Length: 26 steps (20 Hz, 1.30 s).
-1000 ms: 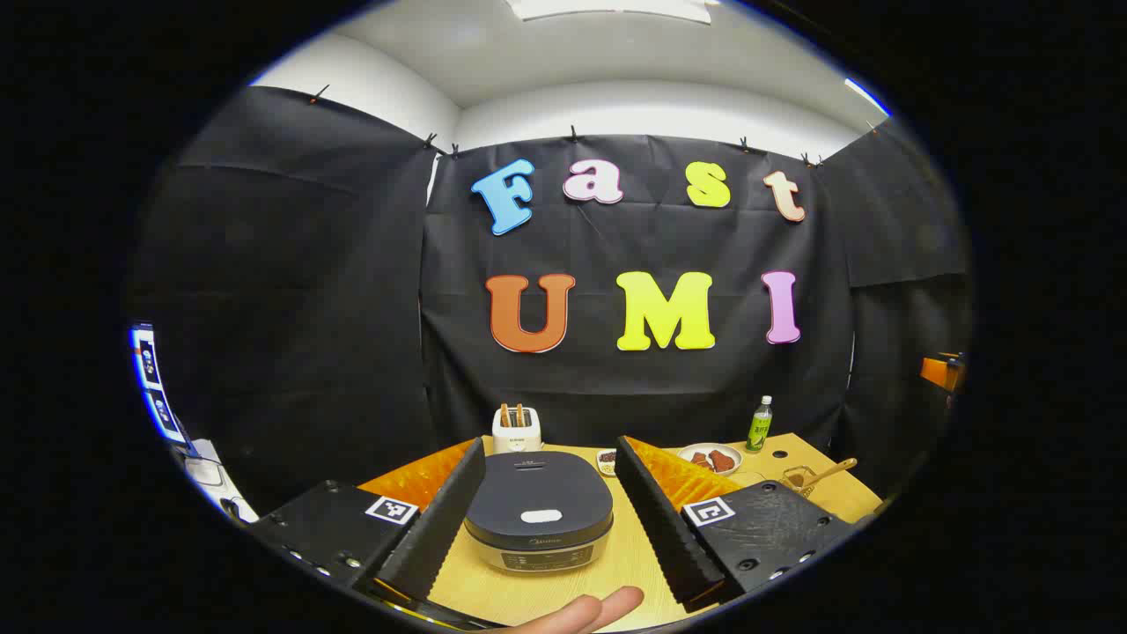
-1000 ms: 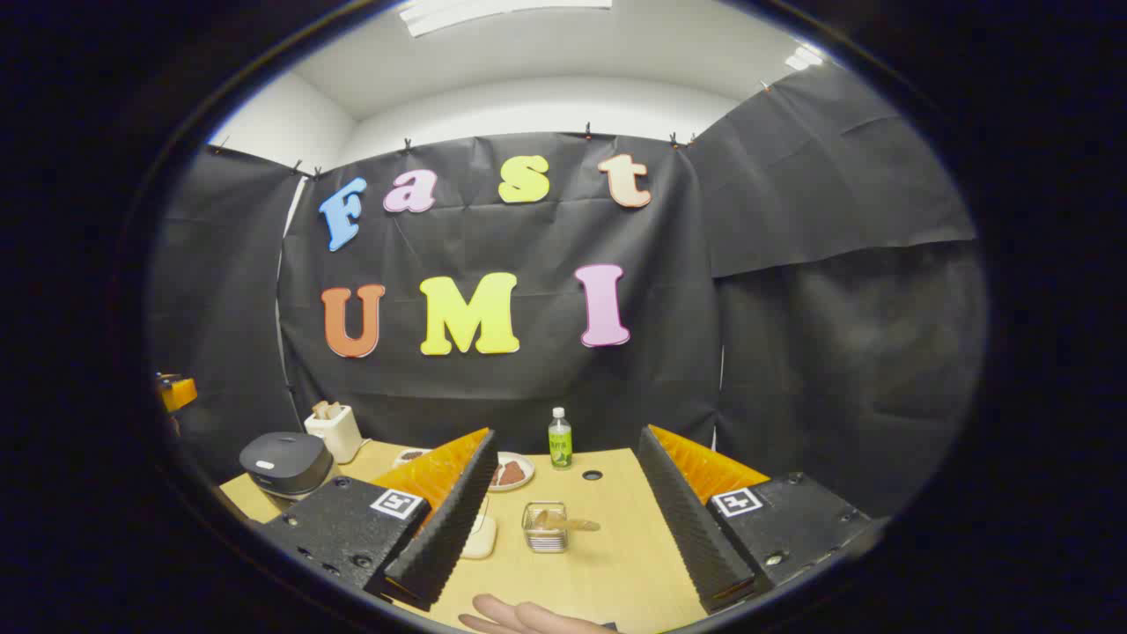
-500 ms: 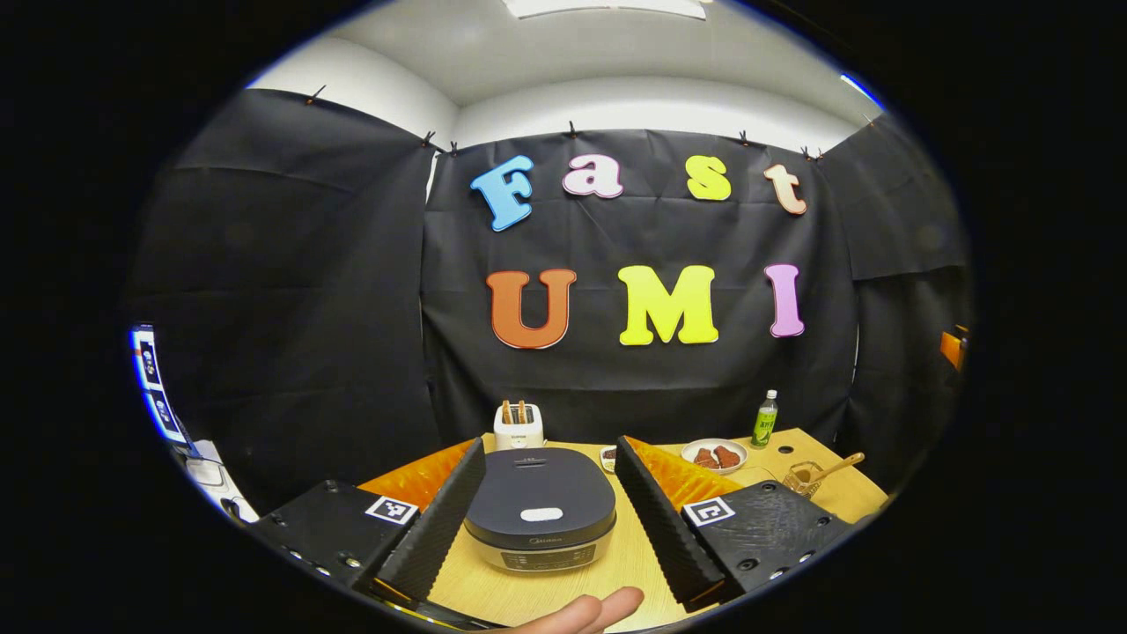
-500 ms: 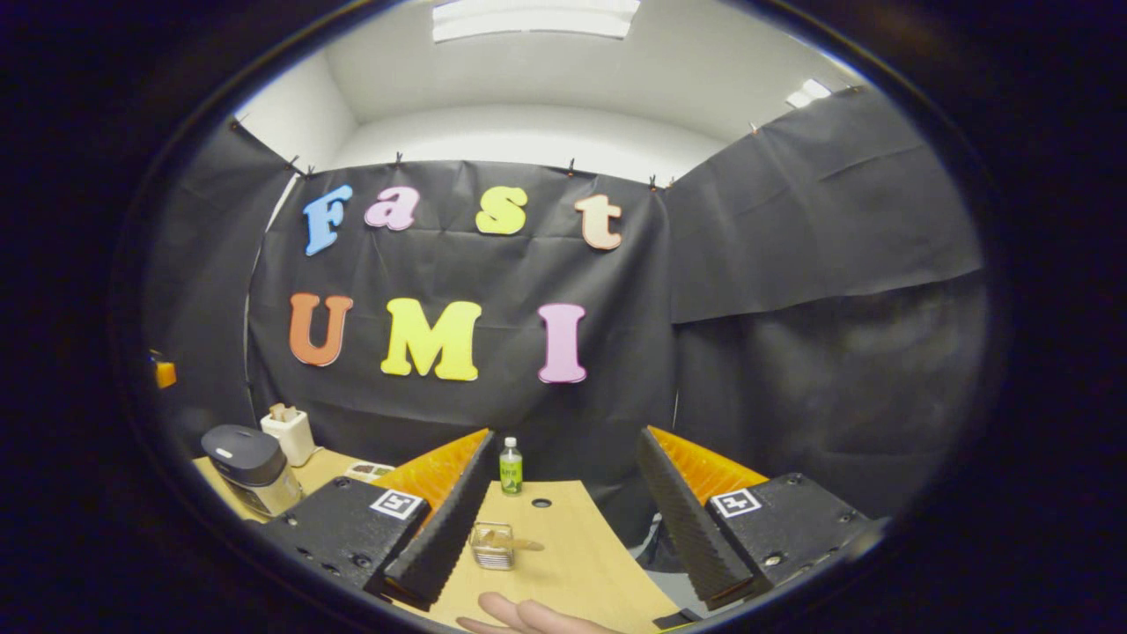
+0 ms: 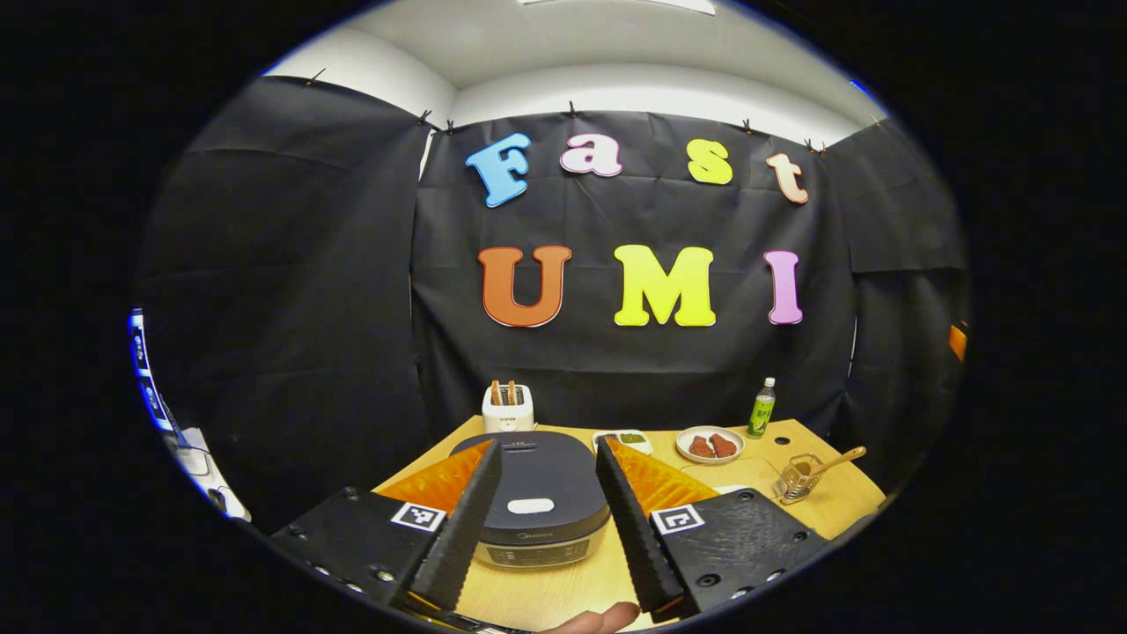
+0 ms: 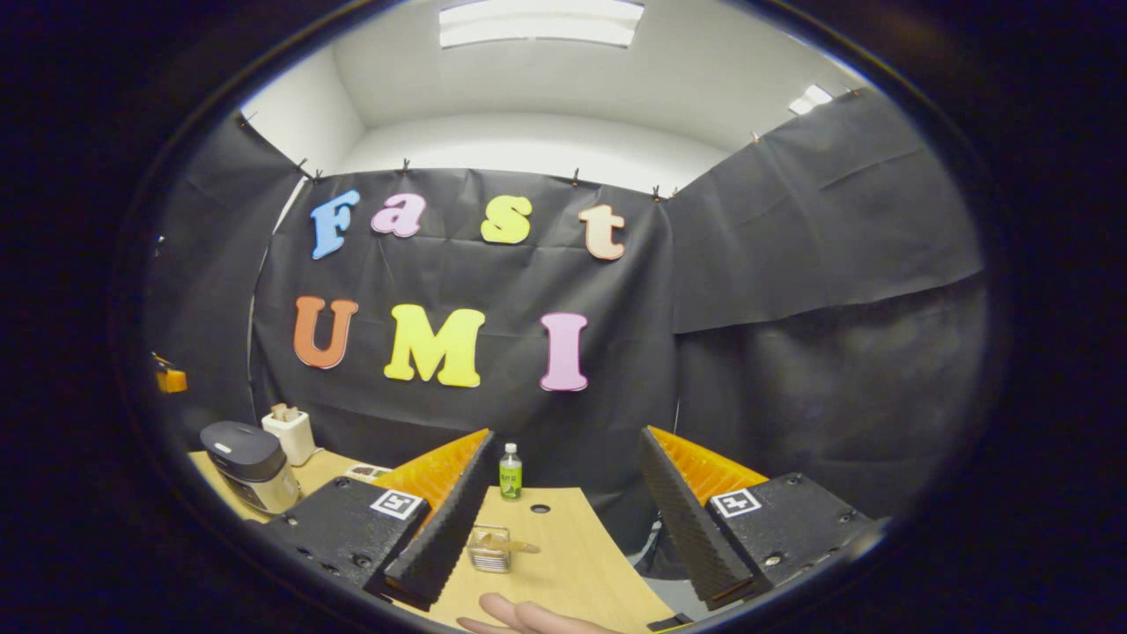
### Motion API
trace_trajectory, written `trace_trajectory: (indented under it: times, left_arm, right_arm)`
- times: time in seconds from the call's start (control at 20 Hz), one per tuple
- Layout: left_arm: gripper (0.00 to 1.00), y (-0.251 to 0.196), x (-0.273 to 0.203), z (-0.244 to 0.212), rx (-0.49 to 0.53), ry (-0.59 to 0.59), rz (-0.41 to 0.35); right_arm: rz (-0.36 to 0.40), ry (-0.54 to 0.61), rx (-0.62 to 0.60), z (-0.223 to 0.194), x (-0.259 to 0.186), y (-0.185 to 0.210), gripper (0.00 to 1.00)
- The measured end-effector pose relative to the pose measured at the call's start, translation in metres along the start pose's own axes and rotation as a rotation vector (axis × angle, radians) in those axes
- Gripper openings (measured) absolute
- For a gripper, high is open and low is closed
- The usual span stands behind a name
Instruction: Close the left gripper, press the button to open the rice cooker; take a wooden spoon from the chopstick holder with the right hand, scoop a spoonful of rice and pour it into the rice cooker, then put the wooden spoon back into the chopstick holder.
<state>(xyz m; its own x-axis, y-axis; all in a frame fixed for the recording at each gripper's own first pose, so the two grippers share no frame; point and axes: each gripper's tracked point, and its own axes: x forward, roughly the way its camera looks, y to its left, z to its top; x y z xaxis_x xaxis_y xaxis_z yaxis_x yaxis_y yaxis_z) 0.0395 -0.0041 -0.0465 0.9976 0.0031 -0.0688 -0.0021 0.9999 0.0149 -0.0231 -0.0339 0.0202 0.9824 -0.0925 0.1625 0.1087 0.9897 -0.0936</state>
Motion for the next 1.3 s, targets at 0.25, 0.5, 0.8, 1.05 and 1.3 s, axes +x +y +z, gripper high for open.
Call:
trace_trajectory:
  times: [0.25, 0.5, 0.8, 1.05, 1.3]
  left_arm:
    - [0.24, 0.011, 0.028, -0.037, -0.025, 0.121, 0.029]
    - [0.0, 0.021, 0.059, -0.082, -0.069, 0.247, 0.064]
    - [0.0, 0.012, 0.082, -0.121, -0.078, 0.372, 0.053]
    - [0.0, 0.01, 0.091, -0.14, -0.081, 0.421, 0.061]
    - [0.0, 0.009, 0.092, -0.144, -0.095, 0.382, 0.026]
  right_arm:
    - [0.01, 0.015, -0.03, -0.016, 0.005, 0.005, 1.0]
    - [0.011, 0.017, -0.05, -0.027, 0.01, 0.006, 1.0]
    - [0.013, 0.068, -0.046, -0.057, 0.019, 0.003, 1.0]
    - [0.044, 0.079, -0.02, -0.067, 0.019, 0.005, 1.0]
    - [0.059, 0.066, -0.038, -0.069, 0.013, 0.005, 1.0]
